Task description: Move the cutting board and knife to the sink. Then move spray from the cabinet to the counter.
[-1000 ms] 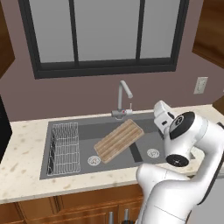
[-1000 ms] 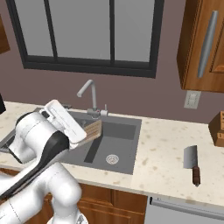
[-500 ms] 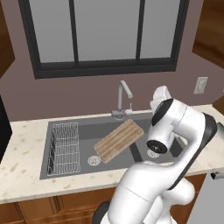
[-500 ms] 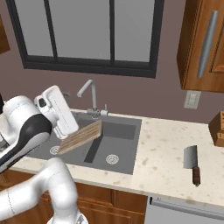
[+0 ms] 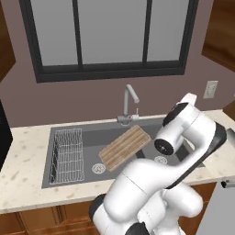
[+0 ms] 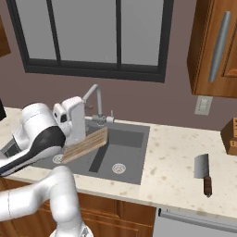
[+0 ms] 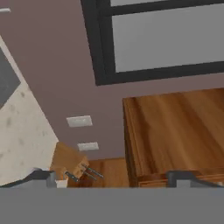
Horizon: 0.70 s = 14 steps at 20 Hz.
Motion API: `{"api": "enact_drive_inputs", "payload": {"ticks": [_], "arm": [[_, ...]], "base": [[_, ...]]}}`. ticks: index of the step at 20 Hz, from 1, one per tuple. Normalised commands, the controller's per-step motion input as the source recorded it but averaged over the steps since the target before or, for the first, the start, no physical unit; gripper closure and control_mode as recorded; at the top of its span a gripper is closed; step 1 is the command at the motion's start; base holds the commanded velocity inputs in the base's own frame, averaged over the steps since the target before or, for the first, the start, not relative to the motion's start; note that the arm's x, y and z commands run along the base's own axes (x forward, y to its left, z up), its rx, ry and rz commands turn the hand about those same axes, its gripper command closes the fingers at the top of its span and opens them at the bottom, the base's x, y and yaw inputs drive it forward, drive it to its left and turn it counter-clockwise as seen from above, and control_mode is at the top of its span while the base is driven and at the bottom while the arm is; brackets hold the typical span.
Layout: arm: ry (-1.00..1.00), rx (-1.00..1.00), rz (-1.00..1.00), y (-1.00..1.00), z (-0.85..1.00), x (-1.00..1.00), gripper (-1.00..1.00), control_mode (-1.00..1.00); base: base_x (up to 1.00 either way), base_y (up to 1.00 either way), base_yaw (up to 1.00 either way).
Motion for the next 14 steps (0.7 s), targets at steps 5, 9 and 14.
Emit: {"api": "enact_drive_inputs", "payload": {"ticks": [5,9,14], "arm": [[-0.51,1.0,0.0,-0.01,0.0,-0.23,-1.0,-1.0],[-0.47,1.0,0.0,0.0,0.0,-0.26,-1.0,-1.0],[-0.41,0.98,0.0,0.0,0.05,-0.28,-1.0,-1.0]], "base": [[0.0,0.0,0.0],[0.0,0.0,0.0],[0.0,0.0,0.0]]}}
